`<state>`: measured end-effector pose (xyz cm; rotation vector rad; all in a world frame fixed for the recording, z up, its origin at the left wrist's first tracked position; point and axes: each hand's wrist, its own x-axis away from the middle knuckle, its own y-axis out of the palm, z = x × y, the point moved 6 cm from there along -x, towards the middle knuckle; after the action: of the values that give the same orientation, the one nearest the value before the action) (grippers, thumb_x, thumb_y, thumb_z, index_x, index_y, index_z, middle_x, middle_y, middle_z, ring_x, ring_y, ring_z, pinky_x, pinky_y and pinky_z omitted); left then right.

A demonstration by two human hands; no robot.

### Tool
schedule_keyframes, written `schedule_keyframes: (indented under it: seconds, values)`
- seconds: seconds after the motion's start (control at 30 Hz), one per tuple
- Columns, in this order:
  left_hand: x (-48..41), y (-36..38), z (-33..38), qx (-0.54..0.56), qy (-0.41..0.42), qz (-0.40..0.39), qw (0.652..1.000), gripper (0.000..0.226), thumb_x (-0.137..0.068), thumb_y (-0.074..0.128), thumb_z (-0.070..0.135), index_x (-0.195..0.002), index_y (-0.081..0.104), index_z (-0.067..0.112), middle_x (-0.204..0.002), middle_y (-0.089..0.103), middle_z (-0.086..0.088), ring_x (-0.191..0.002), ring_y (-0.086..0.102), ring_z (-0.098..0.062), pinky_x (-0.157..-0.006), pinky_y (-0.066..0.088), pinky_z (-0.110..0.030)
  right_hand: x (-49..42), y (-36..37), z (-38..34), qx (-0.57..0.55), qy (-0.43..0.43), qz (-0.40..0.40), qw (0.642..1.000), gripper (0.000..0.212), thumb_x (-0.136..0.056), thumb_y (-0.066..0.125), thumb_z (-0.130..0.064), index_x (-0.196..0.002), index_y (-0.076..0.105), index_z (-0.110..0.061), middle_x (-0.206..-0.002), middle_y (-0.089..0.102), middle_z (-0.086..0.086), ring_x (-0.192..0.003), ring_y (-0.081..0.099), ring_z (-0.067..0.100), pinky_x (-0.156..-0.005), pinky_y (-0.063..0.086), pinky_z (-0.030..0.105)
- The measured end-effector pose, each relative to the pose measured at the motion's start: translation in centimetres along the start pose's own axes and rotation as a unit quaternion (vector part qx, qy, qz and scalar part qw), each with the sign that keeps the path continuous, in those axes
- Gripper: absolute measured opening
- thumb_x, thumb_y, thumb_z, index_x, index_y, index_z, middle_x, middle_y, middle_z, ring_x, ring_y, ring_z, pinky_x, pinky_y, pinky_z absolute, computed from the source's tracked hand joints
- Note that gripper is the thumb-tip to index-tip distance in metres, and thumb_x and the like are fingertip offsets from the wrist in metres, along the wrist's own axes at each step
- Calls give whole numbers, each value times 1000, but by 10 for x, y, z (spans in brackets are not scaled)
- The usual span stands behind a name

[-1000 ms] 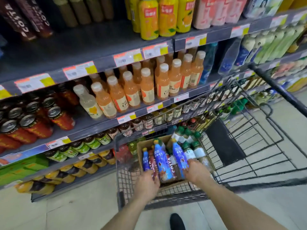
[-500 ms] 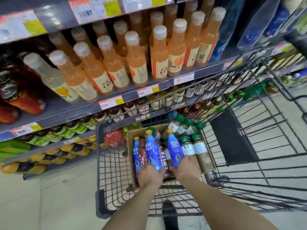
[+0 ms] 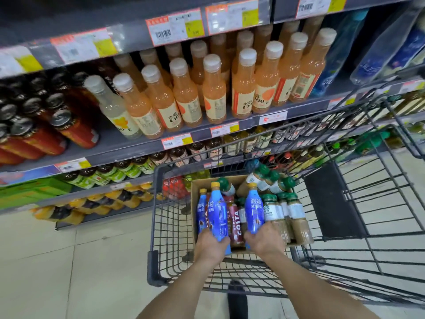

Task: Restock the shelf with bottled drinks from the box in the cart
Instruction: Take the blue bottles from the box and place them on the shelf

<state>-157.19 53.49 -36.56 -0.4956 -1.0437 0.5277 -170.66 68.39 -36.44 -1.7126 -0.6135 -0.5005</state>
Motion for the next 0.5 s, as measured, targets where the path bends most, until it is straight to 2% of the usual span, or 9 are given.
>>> schedule_keyframes:
  seconds: [0.13,0.37,0.43,0.5]
  values:
    - [20,-27,1,22,24,34,999,48,-72,67,57,-108,59,27,-104,65,5,-87,65,-17,-72,53,-32,25,-13,-11,-24,-47,17,998,54,-76,60,-56,-105,54,-11,-106,60,9,-94,62,28,-78,54,35]
    - [67,-98,9,131,86,103,982,21,-73,76,34,-84,58,30,-85,68,9,-80,67,-14,-74,55,-33,93,-55,-67,-99,-167,92,977,47,-77,66,-52,-100,53,-14,-97,53,4,-96,59,28,-75,49,37]
    - [76,-121,3,149,90,129,976,26,-67,72,42,-87,60,31,-87,69,9,-82,67,-12,-76,56,-36,111,-64,-88,-128,-207,97,965,44,-76,67,-50,-98,54,-15,-93,52,3,-92,57,27,-72,50,37]
    - [84,-144,-5,155,97,156,971,41,-62,67,49,-99,61,31,-95,69,8,-89,67,-13,-79,55,-35,128,-71,-108,-147,-231,111,955,41,-74,68,-48,-95,54,-17,-91,49,1,-88,60,28,-69,50,36]
